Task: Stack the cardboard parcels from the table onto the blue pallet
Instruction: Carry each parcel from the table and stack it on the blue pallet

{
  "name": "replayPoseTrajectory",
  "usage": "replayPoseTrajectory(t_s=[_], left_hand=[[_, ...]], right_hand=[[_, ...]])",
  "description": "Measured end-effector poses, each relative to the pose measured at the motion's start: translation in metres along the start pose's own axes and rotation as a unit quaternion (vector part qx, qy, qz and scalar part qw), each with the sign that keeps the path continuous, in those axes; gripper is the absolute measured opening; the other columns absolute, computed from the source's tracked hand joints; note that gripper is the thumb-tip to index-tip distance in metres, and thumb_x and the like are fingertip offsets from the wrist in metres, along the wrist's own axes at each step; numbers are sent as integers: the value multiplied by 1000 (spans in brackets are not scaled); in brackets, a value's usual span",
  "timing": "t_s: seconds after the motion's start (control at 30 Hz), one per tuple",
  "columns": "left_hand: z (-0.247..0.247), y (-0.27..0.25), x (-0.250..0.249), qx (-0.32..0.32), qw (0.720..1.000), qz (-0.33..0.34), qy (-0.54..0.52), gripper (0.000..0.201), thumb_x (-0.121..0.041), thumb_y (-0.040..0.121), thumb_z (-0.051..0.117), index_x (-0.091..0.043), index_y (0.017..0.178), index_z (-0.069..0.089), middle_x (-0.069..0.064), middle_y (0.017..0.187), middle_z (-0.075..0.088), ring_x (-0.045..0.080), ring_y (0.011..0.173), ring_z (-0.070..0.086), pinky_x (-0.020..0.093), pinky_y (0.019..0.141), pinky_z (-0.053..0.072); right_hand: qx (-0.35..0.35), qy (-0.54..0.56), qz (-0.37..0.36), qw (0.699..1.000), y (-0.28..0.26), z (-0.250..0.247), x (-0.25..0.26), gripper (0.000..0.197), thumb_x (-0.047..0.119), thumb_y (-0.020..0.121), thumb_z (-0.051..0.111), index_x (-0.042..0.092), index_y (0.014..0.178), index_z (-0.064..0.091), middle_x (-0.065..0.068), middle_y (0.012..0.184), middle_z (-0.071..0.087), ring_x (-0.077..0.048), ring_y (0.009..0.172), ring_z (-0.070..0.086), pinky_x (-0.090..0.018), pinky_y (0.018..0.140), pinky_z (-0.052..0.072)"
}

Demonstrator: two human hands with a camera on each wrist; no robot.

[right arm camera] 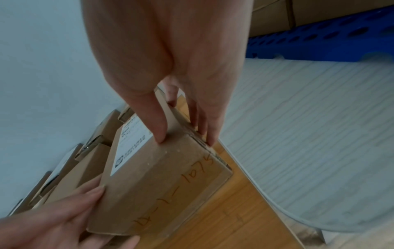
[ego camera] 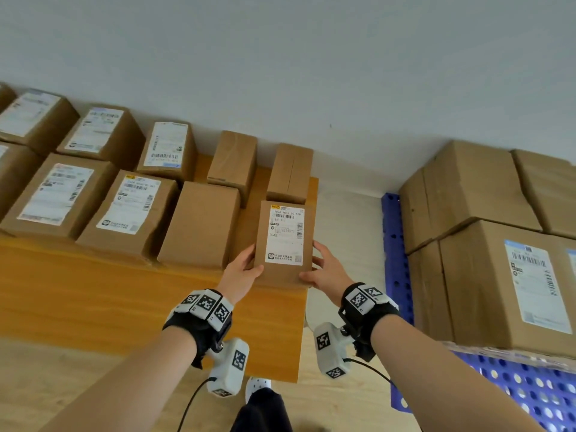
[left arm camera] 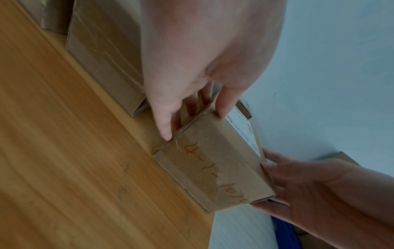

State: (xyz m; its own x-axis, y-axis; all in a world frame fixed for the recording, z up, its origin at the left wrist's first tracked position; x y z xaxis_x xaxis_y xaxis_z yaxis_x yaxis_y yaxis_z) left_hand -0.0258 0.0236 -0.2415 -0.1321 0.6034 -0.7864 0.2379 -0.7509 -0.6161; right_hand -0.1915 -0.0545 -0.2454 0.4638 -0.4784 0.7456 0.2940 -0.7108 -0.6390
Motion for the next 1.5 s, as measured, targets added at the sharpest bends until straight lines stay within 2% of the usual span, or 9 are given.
replayPoseTrajectory(t_s=[0.43,0.7,0.8,0.87,1.0,1.17,1.23,1.37,1.5], left_hand=[[15,-40,-19,3,998,52,27,62,-3,94,50,-25,147,27,-3,146,42,19,132,41,39,110,32],[51,-105,-47,1,992,121,20,57,-4,95,50,-26,145,32,-8,132,49,12,117,46,24,86,40],[68,-132,-54,-5,990,140,16,56,-5,95,49,-26,144,33,-9,134,48,12,117,47,26,87,41],[80,-150,-59,-12,989,149,15,55,-7,95,50,-27,144,33,-6,139,47,14,119,47,28,87,42],[113,-189,-72,-17,985,173,16,51,-11,96,49,-32,141,38,-9,131,52,13,110,51,22,69,43],[162,-232,-90,-16,978,205,34,54,-12,94,53,-30,142,37,-5,138,48,16,115,51,31,85,48],[185,-249,-99,-15,974,220,43,54,-12,94,53,-27,143,36,-6,135,50,14,109,52,27,78,47],[229,-276,-118,-6,967,245,68,51,-11,95,53,-23,142,38,-8,118,56,15,105,54,26,74,47],[274,-285,-141,19,964,249,89,54,-12,94,54,-22,144,36,-4,117,57,22,106,59,26,69,52]], right_hand=[[-13,23,-52,998,-42,-18,7,85,-8,80,64,25,147,25,-9,140,42,-26,129,43,-47,97,48],[-29,21,-127,991,-100,-56,17,84,-1,80,67,28,146,25,-8,135,45,-24,124,47,-48,100,46],[-28,32,-153,987,-125,-74,15,82,1,81,68,27,146,26,-9,132,47,-23,122,48,-46,100,46],[-26,42,-167,985,-142,-87,13,81,3,80,69,28,146,28,-9,131,49,-23,121,50,-46,100,46],[-15,58,-201,978,-178,-116,11,80,6,79,70,36,143,32,-5,127,53,-23,121,51,-47,100,46],[-12,68,-244,967,-231,-168,9,76,3,84,65,37,142,31,-4,126,55,-22,116,53,-35,89,52],[-13,73,-247,966,-251,-192,6,71,4,85,65,40,138,32,-3,121,57,-21,111,56,-30,80,53],[-29,67,-260,963,-282,-238,2,72,6,84,66,28,144,33,-3,115,62,-24,111,59,-44,93,52],[-65,79,-259,960,-308,-291,2,72,12,84,68,28,145,32,-2,114,63,-18,104,61,-36,86,52]])
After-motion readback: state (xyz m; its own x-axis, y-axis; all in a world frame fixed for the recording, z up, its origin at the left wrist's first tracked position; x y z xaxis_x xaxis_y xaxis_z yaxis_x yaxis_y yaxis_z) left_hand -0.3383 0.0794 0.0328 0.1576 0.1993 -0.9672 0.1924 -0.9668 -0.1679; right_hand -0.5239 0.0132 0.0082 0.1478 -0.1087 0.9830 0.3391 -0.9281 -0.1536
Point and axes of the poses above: each hand's wrist, its own y-axis towards the middle knuckle, its own z-axis out of the palm, x = y × z, the point moved 8 cm from there along y, towards the middle knuckle
